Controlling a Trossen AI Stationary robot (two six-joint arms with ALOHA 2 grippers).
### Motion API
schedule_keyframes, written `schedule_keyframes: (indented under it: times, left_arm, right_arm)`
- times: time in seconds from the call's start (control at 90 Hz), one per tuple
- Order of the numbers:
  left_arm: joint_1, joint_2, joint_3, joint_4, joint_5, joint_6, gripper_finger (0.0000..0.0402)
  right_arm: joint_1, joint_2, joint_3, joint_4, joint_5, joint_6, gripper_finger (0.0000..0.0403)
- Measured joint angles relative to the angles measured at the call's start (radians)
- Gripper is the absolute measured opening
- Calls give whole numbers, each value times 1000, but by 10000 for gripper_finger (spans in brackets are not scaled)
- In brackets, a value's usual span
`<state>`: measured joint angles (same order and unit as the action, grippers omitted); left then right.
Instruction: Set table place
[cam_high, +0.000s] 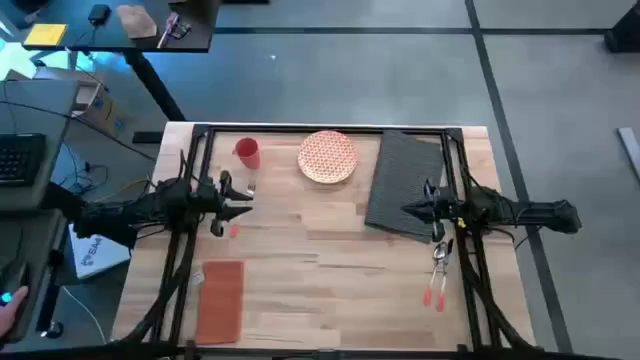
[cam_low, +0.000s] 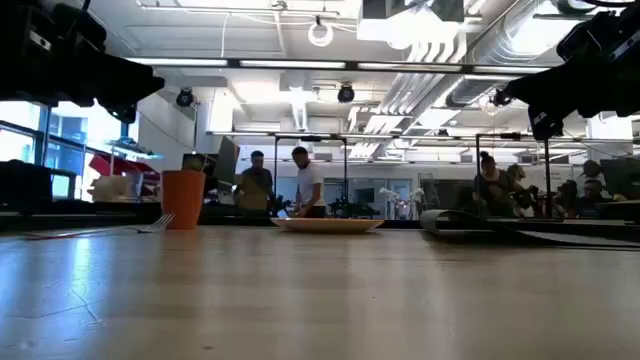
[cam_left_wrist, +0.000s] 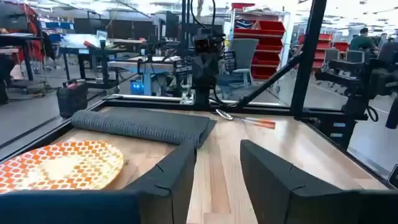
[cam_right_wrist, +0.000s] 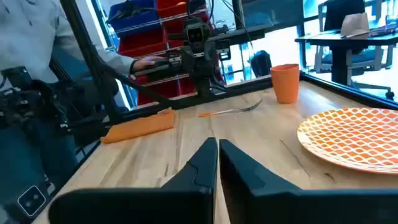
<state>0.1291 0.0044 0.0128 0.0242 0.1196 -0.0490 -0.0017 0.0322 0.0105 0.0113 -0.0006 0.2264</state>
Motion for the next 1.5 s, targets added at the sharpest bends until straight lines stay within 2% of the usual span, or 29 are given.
schedule_keyframes:
  times: [1.233,1.289,1.411,1.5]
  left_arm:
    - [0,0,0,0,-1,0,115]
    - [0,0,0,1,-41,0,115]
    - [1,0,0,-5,-218,0,115]
    - [1,2,0,8,-301,0,115]
  right_arm:
    - [0,0,0,0,0,0,0]
    - [0,0,0,0,0,0,0]
    - [0,0,0,0,0,0,0]
    - [0,0,0,0,0,0,0]
